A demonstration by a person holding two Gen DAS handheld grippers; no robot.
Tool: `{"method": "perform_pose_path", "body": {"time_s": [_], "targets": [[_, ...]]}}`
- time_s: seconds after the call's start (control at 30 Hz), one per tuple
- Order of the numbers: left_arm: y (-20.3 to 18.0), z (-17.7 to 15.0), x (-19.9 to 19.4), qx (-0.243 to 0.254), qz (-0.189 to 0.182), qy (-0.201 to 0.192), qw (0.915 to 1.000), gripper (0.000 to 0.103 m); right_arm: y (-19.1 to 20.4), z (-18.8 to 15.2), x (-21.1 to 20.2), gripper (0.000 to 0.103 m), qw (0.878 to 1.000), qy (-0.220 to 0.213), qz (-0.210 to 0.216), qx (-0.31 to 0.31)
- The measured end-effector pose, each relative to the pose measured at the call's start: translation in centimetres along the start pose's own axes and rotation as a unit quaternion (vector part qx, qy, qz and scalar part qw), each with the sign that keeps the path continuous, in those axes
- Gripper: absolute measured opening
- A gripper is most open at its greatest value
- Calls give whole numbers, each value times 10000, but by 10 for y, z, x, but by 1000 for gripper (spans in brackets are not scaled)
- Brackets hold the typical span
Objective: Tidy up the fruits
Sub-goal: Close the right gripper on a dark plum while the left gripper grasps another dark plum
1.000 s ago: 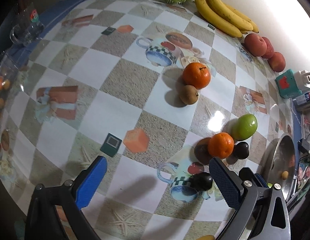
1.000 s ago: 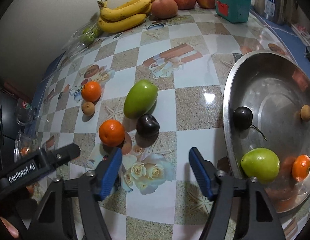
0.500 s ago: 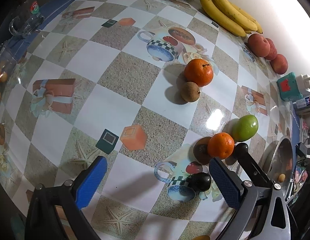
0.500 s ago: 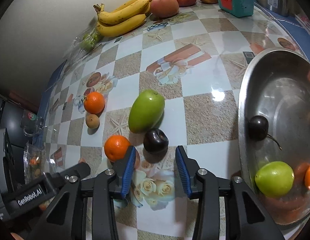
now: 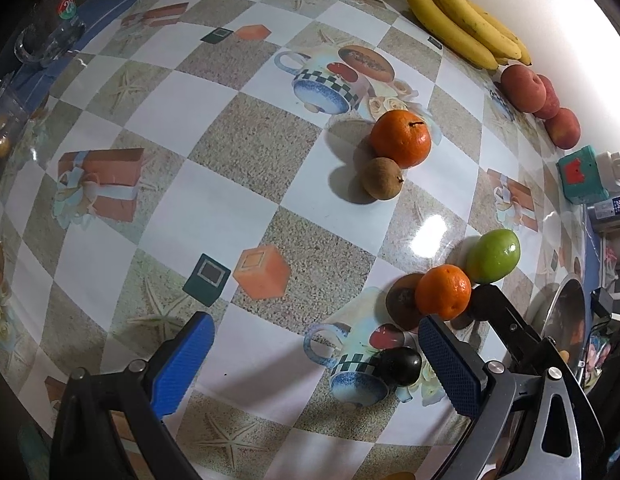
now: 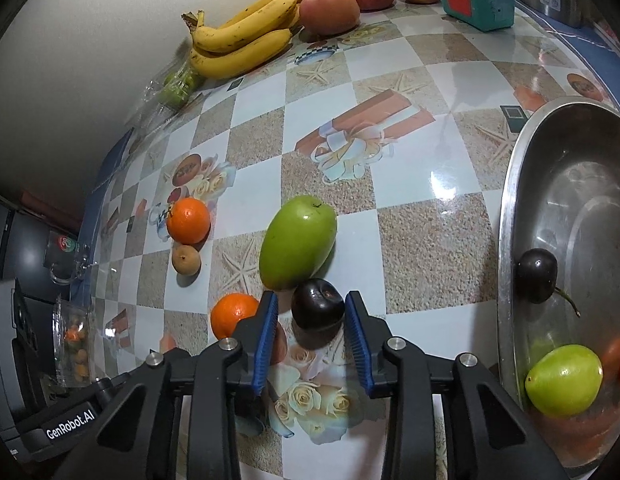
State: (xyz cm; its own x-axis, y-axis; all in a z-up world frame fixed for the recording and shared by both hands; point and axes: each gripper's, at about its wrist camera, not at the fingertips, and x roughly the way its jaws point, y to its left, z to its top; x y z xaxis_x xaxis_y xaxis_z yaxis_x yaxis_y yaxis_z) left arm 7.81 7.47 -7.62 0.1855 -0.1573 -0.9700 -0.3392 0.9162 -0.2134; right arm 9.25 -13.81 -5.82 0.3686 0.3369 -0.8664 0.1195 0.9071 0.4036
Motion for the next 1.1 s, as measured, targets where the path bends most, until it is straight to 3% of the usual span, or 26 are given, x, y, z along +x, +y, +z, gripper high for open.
{"method": "perform_pose_path", "body": {"time_s": [0.17,0.47,0.7,0.87,1.1], "targets": [[1,0,0,-13,-11,24,10000,103,-4,0,0,29,10000,0,-5,90],[0,-2,-2,13,-66,14,10000,103,-9,-1,-2,28,9996,-22,97,264],[-12,-8,0,289,-186,171,9993,103,-13,-7,-16,28,9993,66,54,359],[-28,-17,0,701,-64,133,9974,101,-21,-19,-30,28,9986,157,-48,497],[-50,-30,9,1129,57,249,9933,79,-37,-34,-50,28,9972,213,-258,673]]}}
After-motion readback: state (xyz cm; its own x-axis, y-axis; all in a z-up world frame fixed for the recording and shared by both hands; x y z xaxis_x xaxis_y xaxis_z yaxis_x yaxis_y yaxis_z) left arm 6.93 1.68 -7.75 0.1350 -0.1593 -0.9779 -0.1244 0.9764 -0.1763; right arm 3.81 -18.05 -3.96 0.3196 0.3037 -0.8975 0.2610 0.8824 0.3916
